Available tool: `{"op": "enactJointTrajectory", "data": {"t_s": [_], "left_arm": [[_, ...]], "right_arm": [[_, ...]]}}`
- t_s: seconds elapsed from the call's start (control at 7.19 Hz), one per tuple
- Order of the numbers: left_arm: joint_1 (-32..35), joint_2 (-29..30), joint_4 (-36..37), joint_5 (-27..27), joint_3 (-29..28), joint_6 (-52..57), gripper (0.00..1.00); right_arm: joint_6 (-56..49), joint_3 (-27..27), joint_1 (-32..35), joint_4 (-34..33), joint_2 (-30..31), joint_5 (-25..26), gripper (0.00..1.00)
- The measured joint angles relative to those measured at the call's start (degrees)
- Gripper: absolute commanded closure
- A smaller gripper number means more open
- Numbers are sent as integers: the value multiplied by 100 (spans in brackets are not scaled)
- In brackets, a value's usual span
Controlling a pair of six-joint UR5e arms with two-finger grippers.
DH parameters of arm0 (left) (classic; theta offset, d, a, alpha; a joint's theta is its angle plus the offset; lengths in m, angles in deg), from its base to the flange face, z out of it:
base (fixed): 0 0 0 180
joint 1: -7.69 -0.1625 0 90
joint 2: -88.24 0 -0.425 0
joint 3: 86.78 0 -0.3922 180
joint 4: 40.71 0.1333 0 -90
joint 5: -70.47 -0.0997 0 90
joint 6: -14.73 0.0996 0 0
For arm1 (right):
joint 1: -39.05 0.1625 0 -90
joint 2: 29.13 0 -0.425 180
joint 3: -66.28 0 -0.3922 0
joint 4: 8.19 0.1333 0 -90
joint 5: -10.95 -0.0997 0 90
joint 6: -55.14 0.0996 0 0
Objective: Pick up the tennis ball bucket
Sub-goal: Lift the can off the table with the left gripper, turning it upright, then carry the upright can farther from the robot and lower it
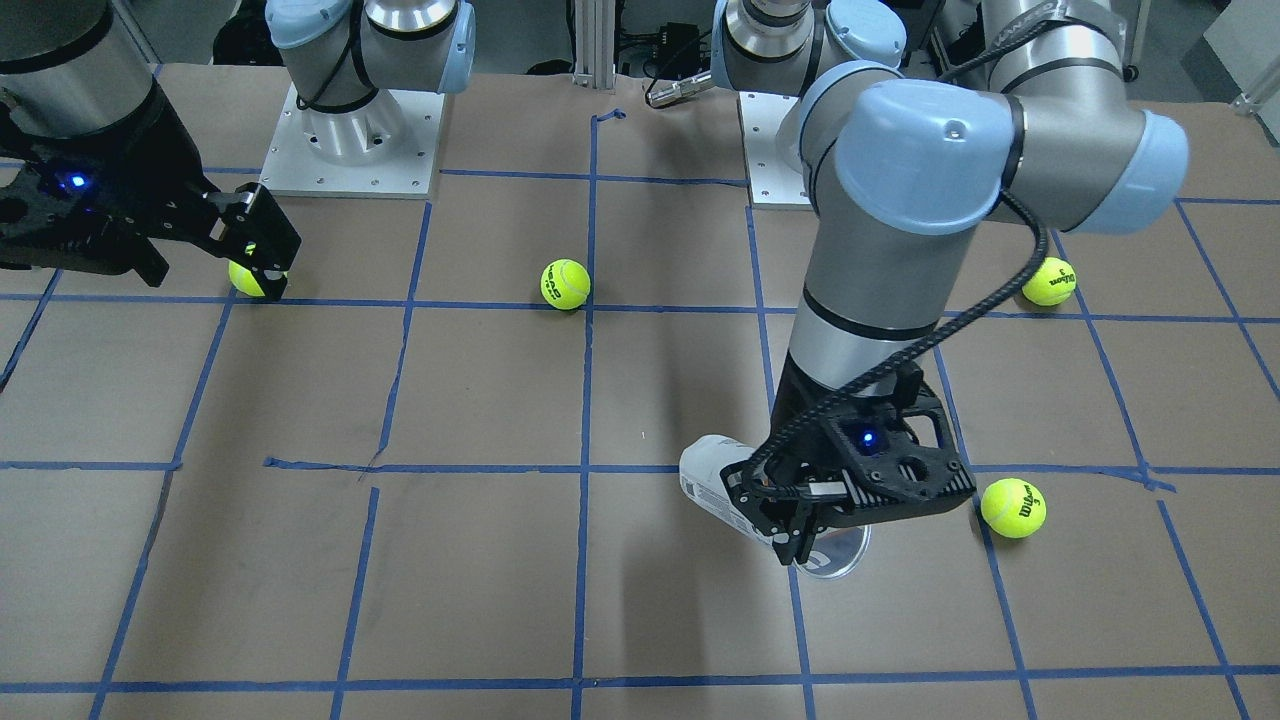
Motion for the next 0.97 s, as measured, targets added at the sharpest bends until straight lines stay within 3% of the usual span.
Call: {"op": "enactJointTrajectory", "data": {"t_s": [0.7,0.97], "left_arm": [[352,383,2191,-379,691,604,100],[567,406,2690,-735,928,892,100]], "right_arm": [[0,4,-2,13,5,14,0],[-6,1,-7,6,4,22,0]]}}
